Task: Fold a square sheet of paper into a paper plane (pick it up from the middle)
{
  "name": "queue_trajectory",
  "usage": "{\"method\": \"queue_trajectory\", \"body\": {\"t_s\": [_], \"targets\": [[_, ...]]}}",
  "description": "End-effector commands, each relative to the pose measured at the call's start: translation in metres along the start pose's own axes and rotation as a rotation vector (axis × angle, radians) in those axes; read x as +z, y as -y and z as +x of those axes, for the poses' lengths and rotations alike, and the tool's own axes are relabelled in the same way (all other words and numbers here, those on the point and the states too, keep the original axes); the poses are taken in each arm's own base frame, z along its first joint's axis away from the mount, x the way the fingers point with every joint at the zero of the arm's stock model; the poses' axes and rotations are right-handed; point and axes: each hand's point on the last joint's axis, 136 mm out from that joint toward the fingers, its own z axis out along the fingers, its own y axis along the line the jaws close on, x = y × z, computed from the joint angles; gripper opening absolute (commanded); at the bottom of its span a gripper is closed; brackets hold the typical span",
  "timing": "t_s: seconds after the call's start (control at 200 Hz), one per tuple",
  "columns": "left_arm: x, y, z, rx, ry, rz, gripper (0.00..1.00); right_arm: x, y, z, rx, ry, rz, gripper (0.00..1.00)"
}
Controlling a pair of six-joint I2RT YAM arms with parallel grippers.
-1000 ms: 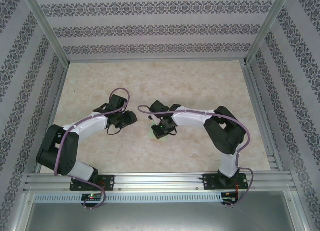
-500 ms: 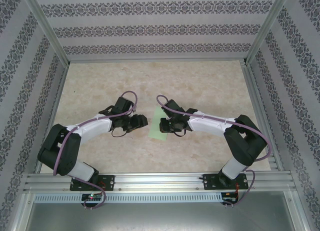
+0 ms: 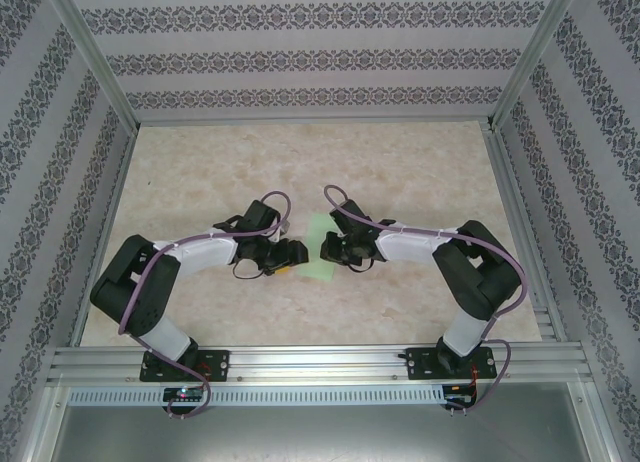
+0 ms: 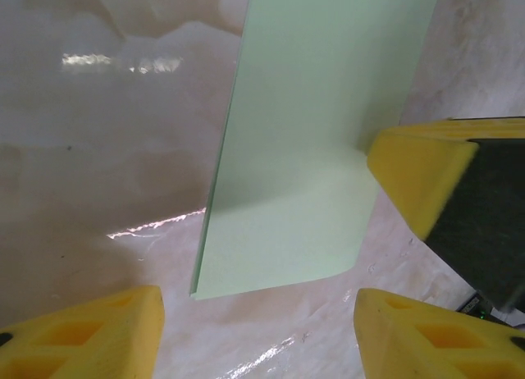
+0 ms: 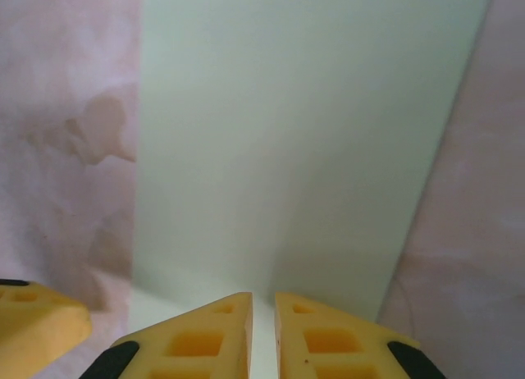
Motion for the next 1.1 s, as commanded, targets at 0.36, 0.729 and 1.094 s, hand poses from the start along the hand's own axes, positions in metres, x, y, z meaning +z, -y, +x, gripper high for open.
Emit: {"method": "queue_trajectory", "body": {"t_s": [0.36, 0.729, 1.094], "targets": [[0.008, 0.016, 0.005, 0.045, -0.035, 0.004, 0.64, 0.012, 0.022, 0.009, 0.121, -0.018, -0.047, 0.2], [0.009, 0.011, 0.004, 0.048, -0.03, -0.036, 0.64, 0.003, 0.017, -0.001, 0.167, 0.006, -0.164, 0.21], [0.016, 0.016, 0.003, 0.048, -0.043, -0.016, 0.64, 0.006, 0.024, 0.003, 0.17, -0.007, -0.144, 0.21]]}}
